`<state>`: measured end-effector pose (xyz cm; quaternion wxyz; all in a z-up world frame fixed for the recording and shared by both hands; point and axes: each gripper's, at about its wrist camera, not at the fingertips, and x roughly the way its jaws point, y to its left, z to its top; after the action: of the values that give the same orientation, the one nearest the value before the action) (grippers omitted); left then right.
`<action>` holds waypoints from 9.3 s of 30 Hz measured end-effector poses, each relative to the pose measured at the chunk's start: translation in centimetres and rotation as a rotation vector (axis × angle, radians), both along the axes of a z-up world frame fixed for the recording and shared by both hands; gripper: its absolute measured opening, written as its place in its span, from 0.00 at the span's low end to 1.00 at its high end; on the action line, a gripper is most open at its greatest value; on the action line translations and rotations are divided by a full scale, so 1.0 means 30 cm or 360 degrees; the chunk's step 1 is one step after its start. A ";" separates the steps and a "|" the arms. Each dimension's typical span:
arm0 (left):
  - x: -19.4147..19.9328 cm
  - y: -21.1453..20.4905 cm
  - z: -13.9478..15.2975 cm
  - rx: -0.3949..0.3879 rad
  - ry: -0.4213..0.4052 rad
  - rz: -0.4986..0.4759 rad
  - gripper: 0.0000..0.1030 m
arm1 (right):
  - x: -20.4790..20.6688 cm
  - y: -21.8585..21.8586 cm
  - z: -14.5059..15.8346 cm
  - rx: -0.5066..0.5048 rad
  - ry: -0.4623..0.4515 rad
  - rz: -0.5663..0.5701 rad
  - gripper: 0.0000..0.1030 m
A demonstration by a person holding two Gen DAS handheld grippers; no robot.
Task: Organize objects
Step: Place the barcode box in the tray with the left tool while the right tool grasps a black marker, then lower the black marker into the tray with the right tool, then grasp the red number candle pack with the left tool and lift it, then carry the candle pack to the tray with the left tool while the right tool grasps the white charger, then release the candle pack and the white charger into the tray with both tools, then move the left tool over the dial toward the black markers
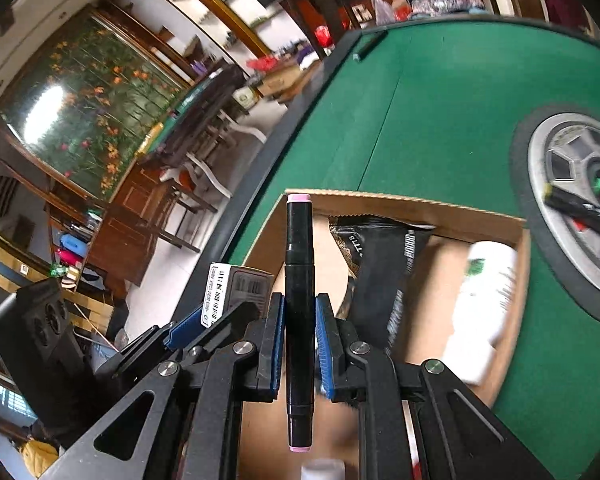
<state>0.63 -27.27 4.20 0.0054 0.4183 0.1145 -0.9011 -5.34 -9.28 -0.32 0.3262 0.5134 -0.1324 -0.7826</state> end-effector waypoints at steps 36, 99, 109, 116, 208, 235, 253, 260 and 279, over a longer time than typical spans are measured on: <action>0.274 0.109 0.232 0.0330 0.0240 -0.0093 0.83 | 0.082 0.281 0.196 0.0354 0.0386 -0.0140 0.87; -0.119 1.014 -0.124 -0.0470 -0.0228 -0.0400 0.45 | 0.161 1.342 -0.011 -0.0044 0.0374 -0.1172 1.00; -0.110 1.007 -0.124 -0.0294 -0.0145 -0.0506 0.26 | 0.161 1.306 -0.018 0.0033 0.0409 -0.1122 1.00; 0.027 0.885 0.002 0.0027 0.0012 -0.0515 0.26 | 0.161 1.255 -0.018 0.0077 0.0442 -0.1020 1.00; 0.300 -0.084 -0.034 0.0278 0.0087 0.0070 0.40 | 0.248 -0.088 -0.101 0.0320 0.0012 0.0274 0.69; 0.653 -0.312 0.087 0.0387 0.0309 0.0477 0.75 | 0.471 -0.213 -0.047 0.0610 0.0421 0.0456 0.71; 0.616 -0.078 0.167 0.0255 0.0277 0.0311 0.76 | 0.603 -0.004 0.150 0.0767 0.0959 0.0261 0.87; 0.583 0.041 0.199 0.0190 0.0263 0.0221 0.76 | 0.587 0.140 0.165 0.0732 0.0947 0.0152 0.88; 0.523 0.268 0.294 -0.0077 0.0303 0.0136 0.77 | 0.516 0.514 0.196 0.0669 0.0950 -0.0170 0.91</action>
<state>16.31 -19.22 13.02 0.0431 0.3253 0.1104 -0.9381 10.15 6.14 5.57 0.1967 0.3106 0.1055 -0.9240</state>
